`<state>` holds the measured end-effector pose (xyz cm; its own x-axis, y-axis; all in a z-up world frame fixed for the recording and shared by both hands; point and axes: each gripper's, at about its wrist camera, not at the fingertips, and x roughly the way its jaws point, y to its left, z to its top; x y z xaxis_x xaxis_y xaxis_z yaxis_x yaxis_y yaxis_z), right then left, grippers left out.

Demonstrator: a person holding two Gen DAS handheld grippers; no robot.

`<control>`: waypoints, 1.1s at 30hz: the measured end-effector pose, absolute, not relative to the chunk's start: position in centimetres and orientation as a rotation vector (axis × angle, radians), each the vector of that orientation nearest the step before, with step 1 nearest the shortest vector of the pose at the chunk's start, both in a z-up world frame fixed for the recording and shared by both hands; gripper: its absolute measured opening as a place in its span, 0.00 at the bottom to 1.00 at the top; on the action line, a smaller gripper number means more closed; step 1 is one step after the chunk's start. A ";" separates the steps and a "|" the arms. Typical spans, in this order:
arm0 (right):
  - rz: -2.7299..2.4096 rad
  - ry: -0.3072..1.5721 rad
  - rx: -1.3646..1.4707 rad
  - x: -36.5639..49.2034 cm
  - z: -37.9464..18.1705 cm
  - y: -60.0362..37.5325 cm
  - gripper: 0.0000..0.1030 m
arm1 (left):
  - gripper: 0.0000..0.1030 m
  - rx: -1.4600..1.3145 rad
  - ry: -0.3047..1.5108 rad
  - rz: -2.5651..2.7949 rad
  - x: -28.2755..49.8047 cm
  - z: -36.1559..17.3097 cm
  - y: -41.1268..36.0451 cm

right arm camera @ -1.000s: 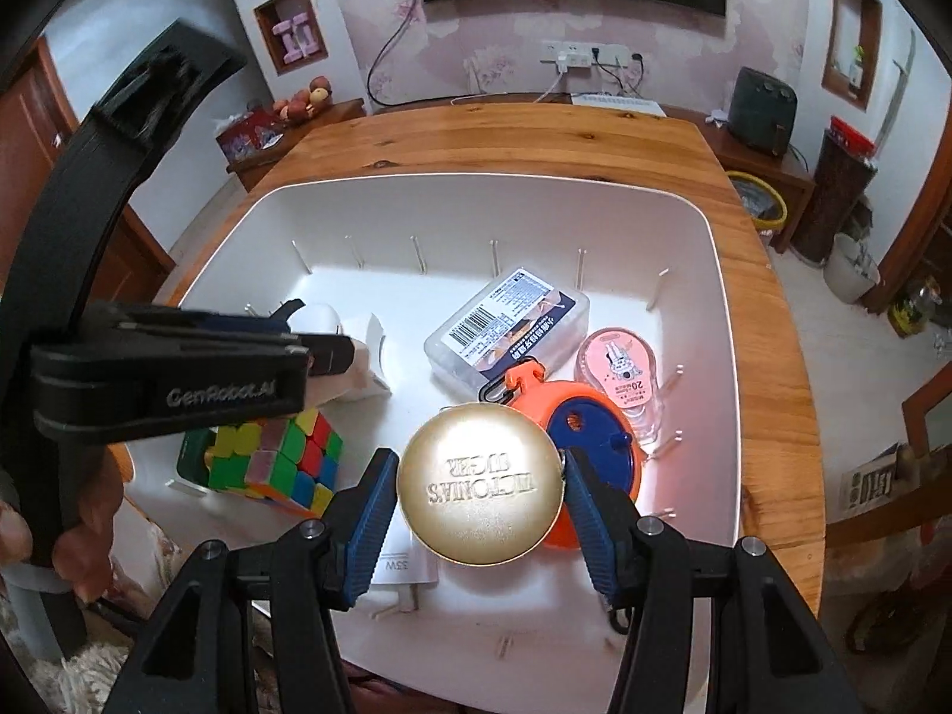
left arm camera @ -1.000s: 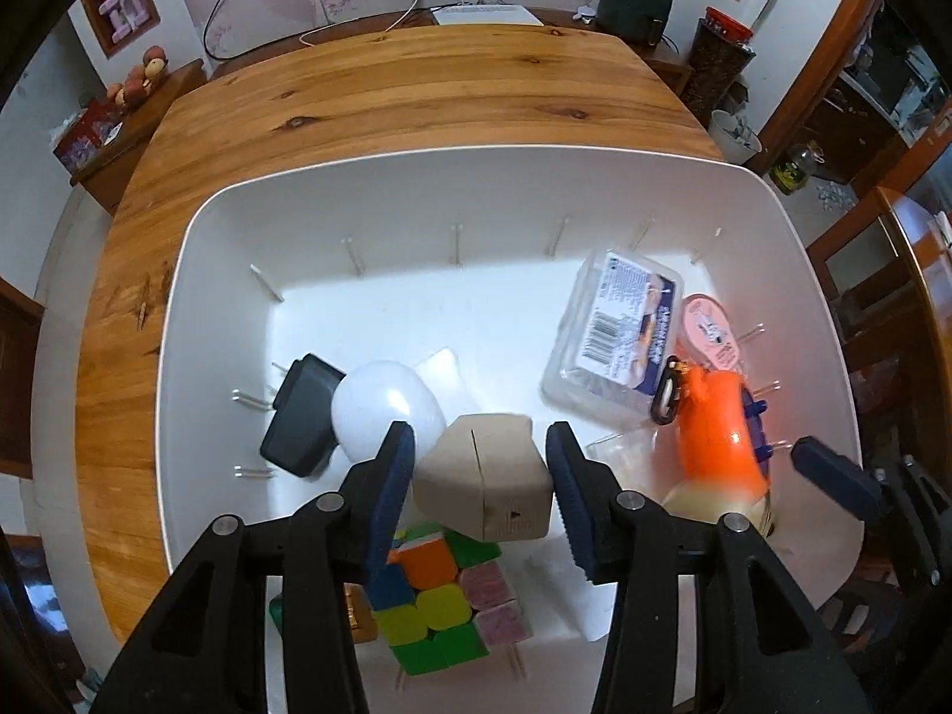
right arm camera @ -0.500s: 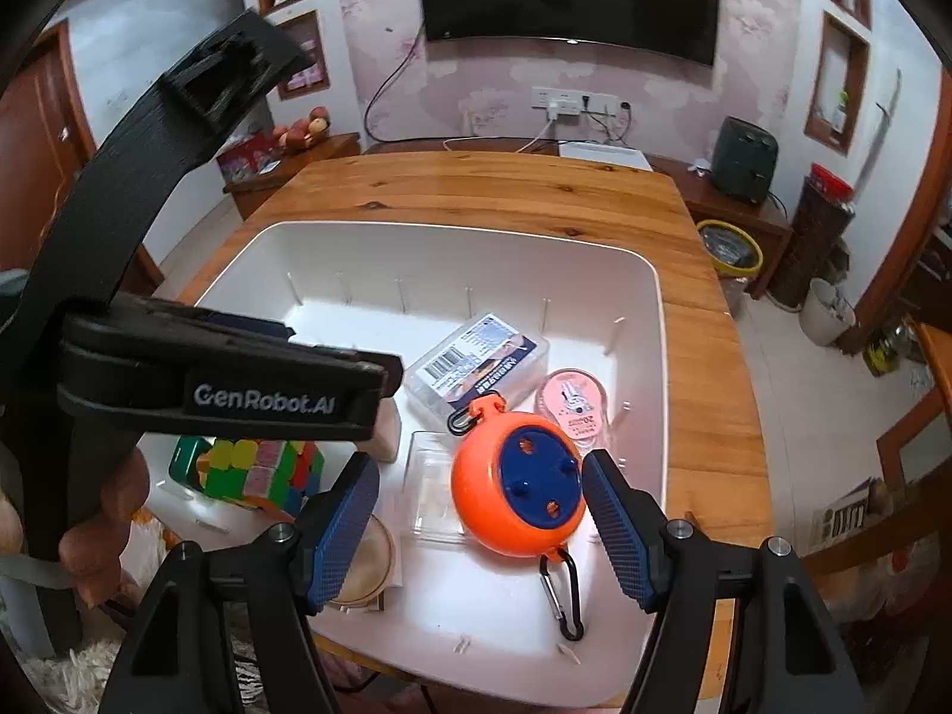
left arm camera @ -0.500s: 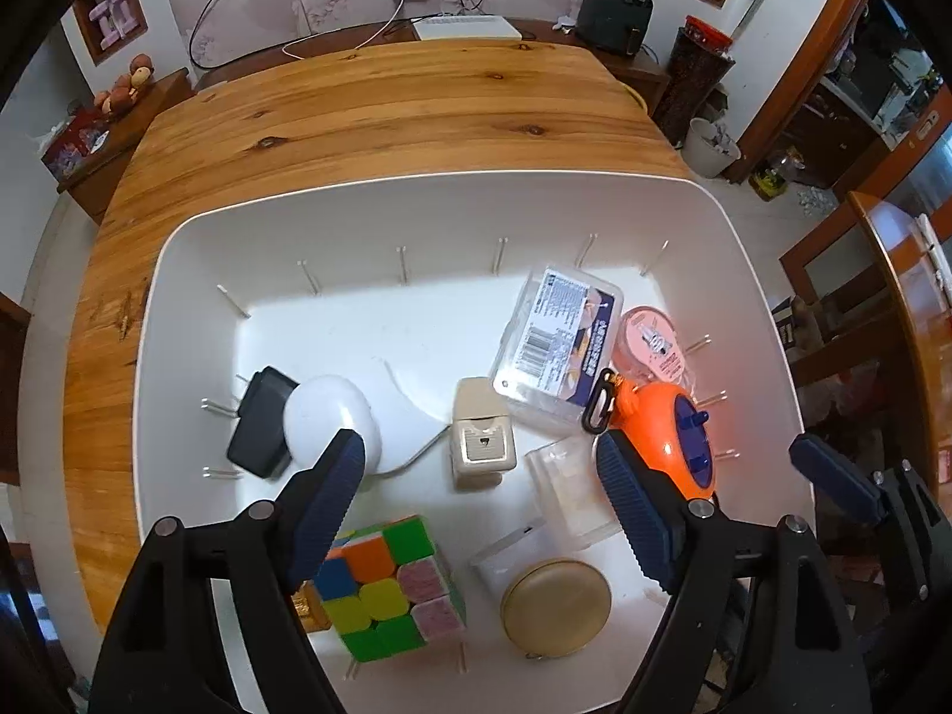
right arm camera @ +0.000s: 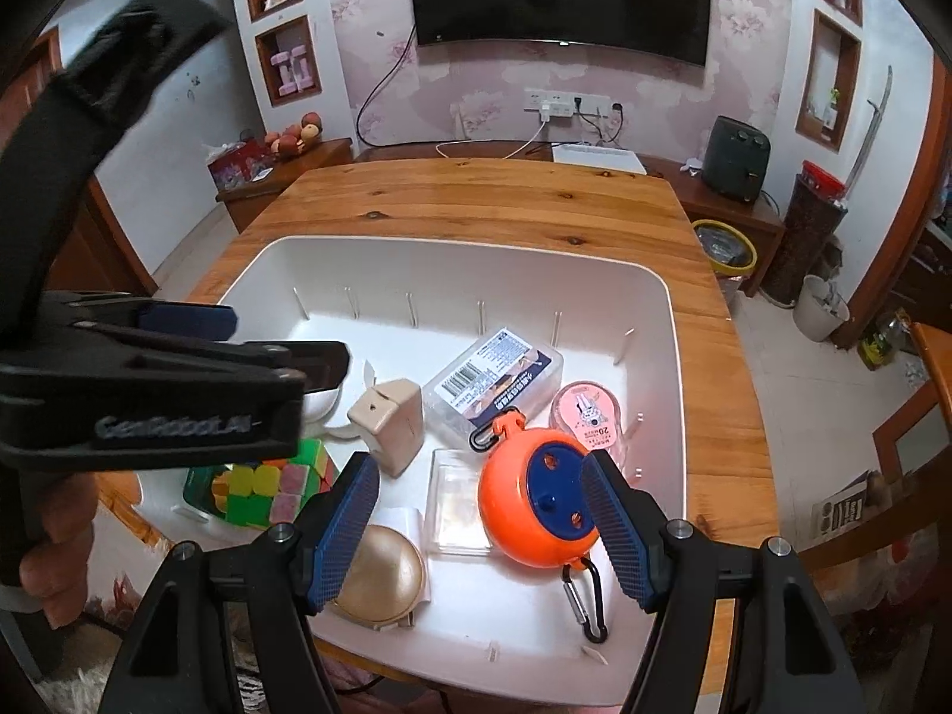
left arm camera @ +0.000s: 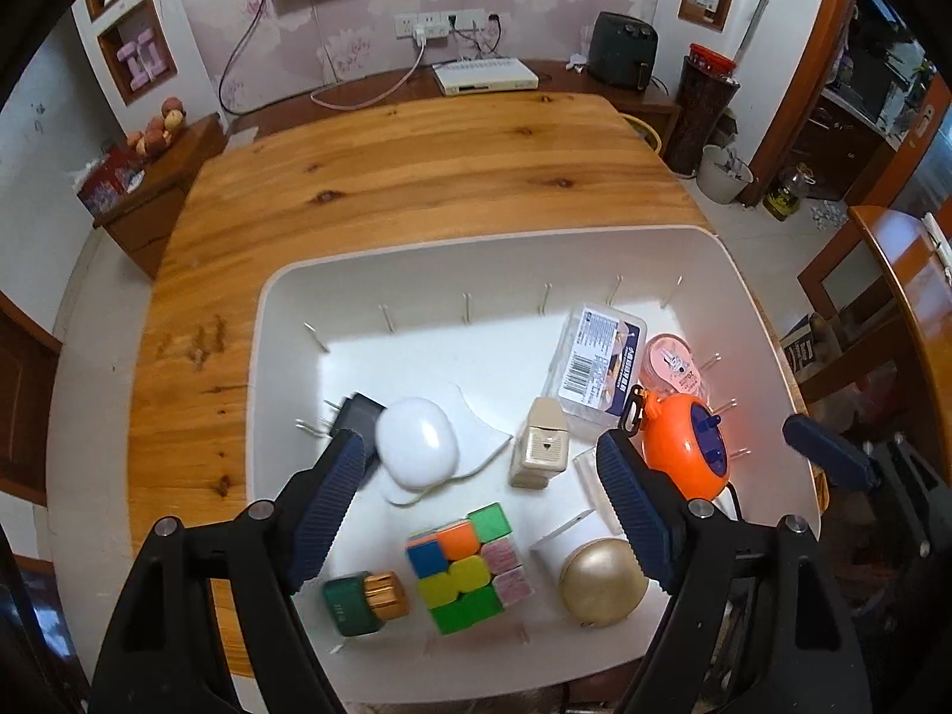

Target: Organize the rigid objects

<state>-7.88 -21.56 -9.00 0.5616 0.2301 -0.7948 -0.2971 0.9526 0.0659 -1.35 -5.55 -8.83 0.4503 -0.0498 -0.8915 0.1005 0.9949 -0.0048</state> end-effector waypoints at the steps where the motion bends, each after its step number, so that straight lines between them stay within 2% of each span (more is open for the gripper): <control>1: 0.309 0.922 -0.072 -7.8 -8.7 -21.6 0.69 | 0.80 0.056 1.096 -0.095 -1.4 -8.6 -5.5; 19: 0.222 0.959 -0.036 -5.2 -0.6 -21.1 0.70 | 0.80 0.000 0.988 -0.001 -1.9 -2.1 -3.0; 23: 0.215 0.956 -0.017 -5.3 0.9 -20.8 0.79 | 0.80 -0.017 0.966 0.034 -2.2 -1.4 -2.3; 33: 0.172 0.917 -0.019 -6.3 1.8 -20.0 0.79 | 0.80 0.024 1.001 0.081 -2.6 -1.8 -2.4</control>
